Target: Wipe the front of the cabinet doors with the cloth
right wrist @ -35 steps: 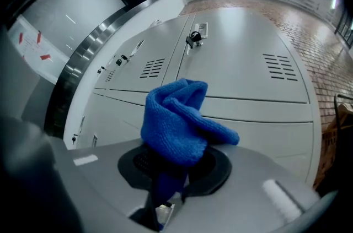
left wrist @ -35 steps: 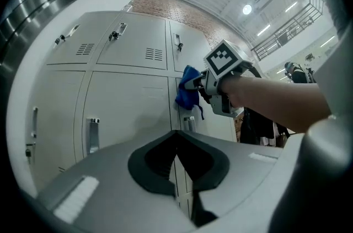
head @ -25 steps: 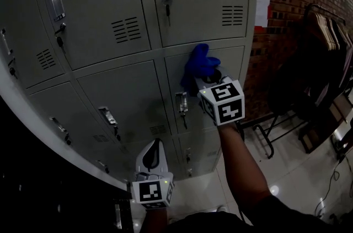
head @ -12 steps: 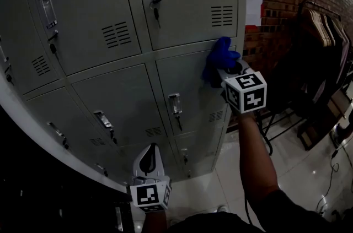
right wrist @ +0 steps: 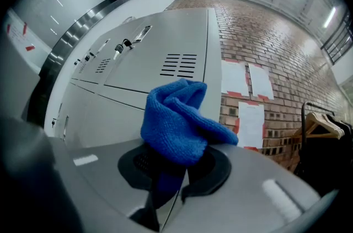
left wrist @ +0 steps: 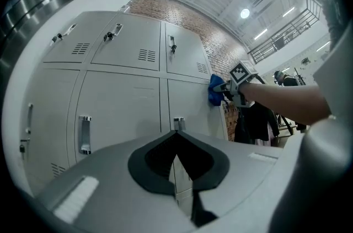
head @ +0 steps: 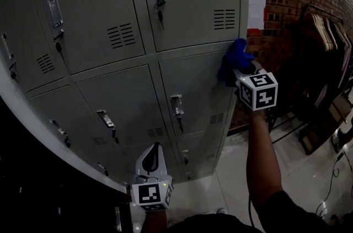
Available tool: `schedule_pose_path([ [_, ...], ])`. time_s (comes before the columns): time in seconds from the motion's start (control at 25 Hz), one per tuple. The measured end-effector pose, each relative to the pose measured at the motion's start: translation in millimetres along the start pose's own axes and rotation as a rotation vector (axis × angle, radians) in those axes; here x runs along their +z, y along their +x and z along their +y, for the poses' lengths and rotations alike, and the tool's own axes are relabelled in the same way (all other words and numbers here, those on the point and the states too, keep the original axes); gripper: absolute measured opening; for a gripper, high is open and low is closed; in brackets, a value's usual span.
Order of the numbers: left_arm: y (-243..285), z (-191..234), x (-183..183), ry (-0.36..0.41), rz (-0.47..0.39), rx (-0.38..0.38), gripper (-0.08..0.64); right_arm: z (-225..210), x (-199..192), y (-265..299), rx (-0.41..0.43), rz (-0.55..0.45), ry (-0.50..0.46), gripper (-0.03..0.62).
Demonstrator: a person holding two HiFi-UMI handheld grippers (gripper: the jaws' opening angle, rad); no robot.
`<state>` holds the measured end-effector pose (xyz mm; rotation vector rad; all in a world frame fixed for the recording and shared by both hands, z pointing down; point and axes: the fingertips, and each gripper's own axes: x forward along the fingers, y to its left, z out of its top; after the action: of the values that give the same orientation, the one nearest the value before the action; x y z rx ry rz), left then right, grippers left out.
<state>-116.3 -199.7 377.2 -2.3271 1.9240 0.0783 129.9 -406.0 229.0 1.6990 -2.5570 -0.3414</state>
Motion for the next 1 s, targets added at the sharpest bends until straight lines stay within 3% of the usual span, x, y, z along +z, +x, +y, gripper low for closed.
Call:
schedule_pose_path([
  [0.24, -4, -2, 0, 0.0, 0.001, 0.002, 0.016, -7, 0, -4, -0.035, 0.011, -0.023, 0.077],
  [0.4, -5, 1, -1, -0.001, 0.001, 0.009, 0.017, 6, 3, -14, -0.023, -0.034, -0.015, 0.077],
  [0.64, -5, 5, 0, -0.007, 0.004, 0.019, 0.016, 92, -4, -20, 0.094, -0.087, 0.006, 0.077],
  [0.88, -11, 14, 12, -0.003, -0.014, 0.044, 0.017, 193, -8, 3, 0.252, -0.067, -0.013, 0.077],
  [1.0, -13, 21, 14, -0.002, -0.021, 0.053, 0.017, 222, -10, 18, 0.28, -0.033, -0.029, 0.077],
])
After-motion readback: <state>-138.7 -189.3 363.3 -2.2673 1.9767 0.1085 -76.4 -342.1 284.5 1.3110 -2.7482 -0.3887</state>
